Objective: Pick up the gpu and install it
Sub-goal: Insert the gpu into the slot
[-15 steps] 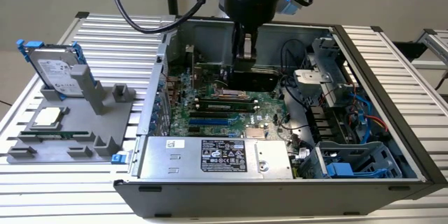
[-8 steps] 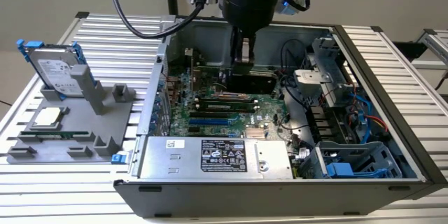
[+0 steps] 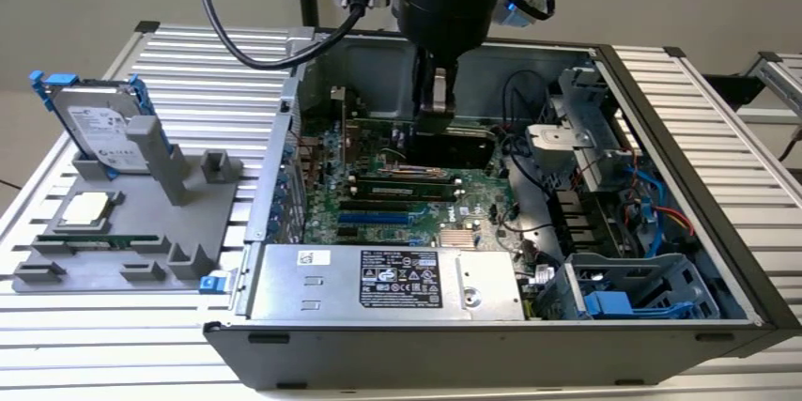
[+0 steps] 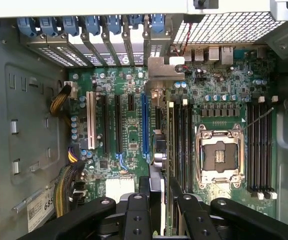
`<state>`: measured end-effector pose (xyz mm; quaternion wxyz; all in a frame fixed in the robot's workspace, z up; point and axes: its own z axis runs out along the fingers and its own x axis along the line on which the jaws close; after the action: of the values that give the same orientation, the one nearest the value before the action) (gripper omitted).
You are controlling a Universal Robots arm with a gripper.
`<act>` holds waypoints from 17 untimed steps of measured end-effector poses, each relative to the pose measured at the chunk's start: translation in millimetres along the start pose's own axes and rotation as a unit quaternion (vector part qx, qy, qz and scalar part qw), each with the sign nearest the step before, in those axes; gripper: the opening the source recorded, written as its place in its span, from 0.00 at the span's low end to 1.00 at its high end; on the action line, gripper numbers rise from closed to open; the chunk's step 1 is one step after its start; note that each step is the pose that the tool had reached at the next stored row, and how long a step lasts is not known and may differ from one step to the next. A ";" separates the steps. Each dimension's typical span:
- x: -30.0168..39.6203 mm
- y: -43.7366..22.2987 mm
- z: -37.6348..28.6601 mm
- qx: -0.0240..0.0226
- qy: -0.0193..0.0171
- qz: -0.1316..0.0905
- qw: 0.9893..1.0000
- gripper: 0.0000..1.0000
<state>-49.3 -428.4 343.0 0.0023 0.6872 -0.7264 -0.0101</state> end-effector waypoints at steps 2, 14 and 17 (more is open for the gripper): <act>0.0 0.0 0.0 0.000 0.000 0.000 1.000 0.00; 2.6 4.7 12.9 0.000 -0.001 -0.001 1.000 0.00; 3.5 5.6 16.8 0.000 -0.001 -0.001 1.000 0.00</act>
<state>-55.4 -431.4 326.3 0.0013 0.6878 -0.7258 -0.0111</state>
